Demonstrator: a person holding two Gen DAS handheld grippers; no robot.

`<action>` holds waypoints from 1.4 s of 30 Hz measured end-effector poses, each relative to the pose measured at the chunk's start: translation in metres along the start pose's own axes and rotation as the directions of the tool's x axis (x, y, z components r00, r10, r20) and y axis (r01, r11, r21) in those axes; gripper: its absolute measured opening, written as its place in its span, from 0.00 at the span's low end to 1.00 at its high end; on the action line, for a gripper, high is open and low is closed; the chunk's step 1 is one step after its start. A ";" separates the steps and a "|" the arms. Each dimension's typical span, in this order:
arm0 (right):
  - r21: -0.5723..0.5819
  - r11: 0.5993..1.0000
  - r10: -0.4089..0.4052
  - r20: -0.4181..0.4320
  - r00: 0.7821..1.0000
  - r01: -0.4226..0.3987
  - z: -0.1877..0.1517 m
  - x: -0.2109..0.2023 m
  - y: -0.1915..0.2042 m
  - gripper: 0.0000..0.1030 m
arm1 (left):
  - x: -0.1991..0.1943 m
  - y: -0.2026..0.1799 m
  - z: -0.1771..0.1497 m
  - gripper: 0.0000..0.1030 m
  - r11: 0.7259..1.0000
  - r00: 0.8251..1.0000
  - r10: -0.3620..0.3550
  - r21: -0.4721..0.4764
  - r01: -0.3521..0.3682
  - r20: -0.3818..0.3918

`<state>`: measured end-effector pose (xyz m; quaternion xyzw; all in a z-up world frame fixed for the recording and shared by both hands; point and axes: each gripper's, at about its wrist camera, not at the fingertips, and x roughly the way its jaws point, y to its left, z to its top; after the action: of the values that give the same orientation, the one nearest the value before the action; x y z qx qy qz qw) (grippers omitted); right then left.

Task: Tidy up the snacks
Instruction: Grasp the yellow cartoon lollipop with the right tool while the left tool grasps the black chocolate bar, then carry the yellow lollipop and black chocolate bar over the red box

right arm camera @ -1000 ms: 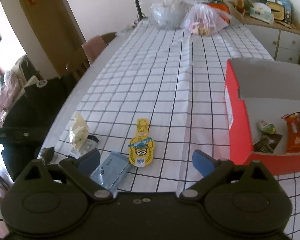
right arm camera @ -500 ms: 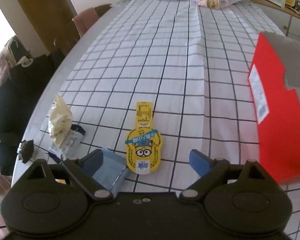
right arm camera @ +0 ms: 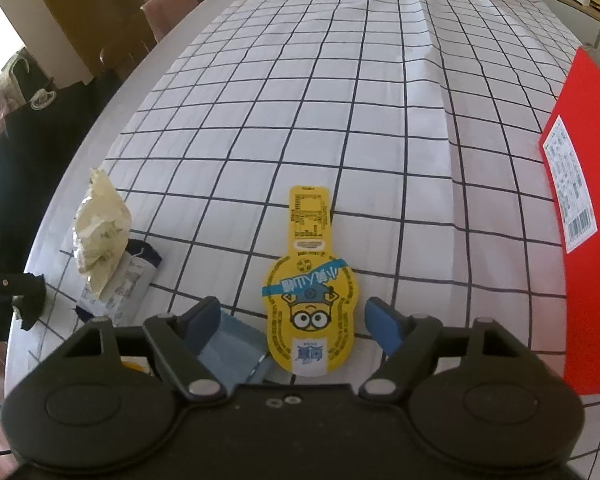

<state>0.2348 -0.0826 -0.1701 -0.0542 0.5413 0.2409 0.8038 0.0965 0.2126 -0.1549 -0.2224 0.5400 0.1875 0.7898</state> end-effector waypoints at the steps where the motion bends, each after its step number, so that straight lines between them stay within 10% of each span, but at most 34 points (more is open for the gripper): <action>1: 0.000 1.000 -0.002 -0.003 1.000 0.002 0.000 0.001 0.000 0.76 | 0.003 0.002 0.001 0.74 1.000 1.000 -0.002 -0.006 0.002 -0.007; 12: -0.037 0.996 -0.076 0.035 0.996 0.078 -0.001 0.002 0.005 0.51 | 0.014 -0.005 -0.009 0.63 1.000 0.999 0.012 0.003 -0.012 -0.046; 42: 0.047 0.999 -0.014 0.184 0.983 0.005 -0.022 -0.106 -0.028 0.50 | -0.072 -0.051 -0.025 0.53 0.988 0.987 -0.139 0.078 0.133 0.077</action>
<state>0.1975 -0.1500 -0.0891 -0.0155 0.4698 0.2285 0.8526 0.0800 0.1521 -0.0880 -0.2223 0.4970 0.1223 0.8298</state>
